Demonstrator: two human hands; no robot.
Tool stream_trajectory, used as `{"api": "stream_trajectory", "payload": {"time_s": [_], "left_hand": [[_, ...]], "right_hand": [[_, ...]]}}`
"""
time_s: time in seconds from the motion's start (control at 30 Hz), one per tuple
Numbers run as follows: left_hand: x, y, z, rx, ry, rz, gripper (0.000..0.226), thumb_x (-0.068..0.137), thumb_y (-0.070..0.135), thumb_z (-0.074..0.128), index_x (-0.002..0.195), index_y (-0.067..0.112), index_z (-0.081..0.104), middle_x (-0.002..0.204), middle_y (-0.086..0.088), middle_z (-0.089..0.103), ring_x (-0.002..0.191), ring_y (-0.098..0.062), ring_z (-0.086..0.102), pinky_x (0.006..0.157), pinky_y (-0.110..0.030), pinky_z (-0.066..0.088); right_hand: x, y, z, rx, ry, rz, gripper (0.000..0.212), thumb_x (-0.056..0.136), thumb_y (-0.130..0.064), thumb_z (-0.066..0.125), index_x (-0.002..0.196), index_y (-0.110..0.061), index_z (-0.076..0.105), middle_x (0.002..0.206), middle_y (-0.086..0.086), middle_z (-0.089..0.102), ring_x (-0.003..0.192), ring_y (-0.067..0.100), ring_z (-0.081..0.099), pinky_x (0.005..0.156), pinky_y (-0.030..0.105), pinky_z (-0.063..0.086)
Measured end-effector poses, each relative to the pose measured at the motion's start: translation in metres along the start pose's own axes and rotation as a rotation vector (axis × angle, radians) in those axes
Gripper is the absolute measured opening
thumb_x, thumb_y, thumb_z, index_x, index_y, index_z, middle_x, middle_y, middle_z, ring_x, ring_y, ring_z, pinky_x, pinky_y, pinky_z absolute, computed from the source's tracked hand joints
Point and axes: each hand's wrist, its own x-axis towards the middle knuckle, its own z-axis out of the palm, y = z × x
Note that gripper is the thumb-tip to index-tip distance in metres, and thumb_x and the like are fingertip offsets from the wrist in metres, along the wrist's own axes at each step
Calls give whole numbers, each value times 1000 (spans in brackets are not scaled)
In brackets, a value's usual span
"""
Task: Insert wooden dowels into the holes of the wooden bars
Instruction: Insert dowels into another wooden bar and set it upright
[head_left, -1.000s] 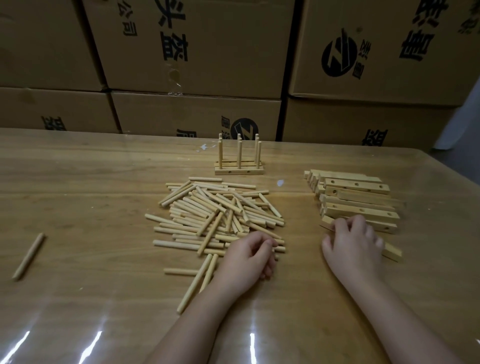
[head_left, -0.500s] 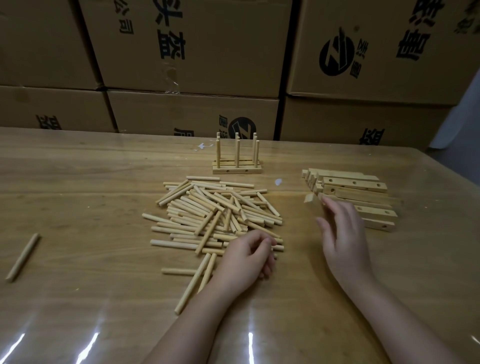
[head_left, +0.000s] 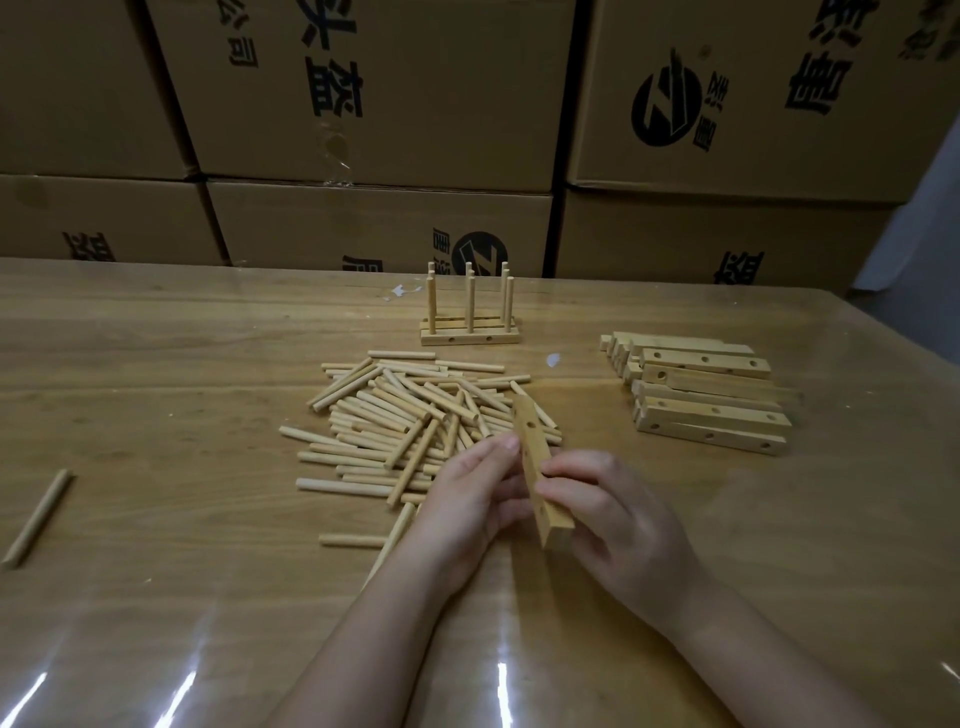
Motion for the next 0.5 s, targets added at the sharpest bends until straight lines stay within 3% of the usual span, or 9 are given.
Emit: {"api": "stream_trajectory", "payload": {"time_s": [0.07,0.23,0.4,0.5], "left_hand": [[1,-1,-1,-36,-6,0,33,88,24,54,110,1,65,95,-12,71,82,-16,68,66,-25,56],[4,0,-5,-160,20,49,30,86,18,58,111,3,65,99,-14,70,86,-20,69,69,-28,57],[6,-2,-4,-238,81,90,31,82,15,60,113,11,63,95,-10,72,84,-19,70,67,-31,58],[7,-2,-4,-241,116,100,33,79,14,62,112,14,64,96,-9,72,83,-20,70,72,-33,59]], "right_hand": [[-1,0,0,23,-18,25,47,74,-1,72,113,-16,50,117,1,49,106,18,56,85,28,50],[-2,2,3,35,-96,89,33,83,-17,62,114,-18,48,120,0,46,110,15,53,86,27,48],[-3,7,7,26,-119,172,33,88,-11,52,119,-22,50,120,-2,49,107,13,56,83,25,50],[-4,3,7,316,-125,509,24,93,-30,45,114,-40,49,98,-16,62,88,1,60,71,19,51]]}}
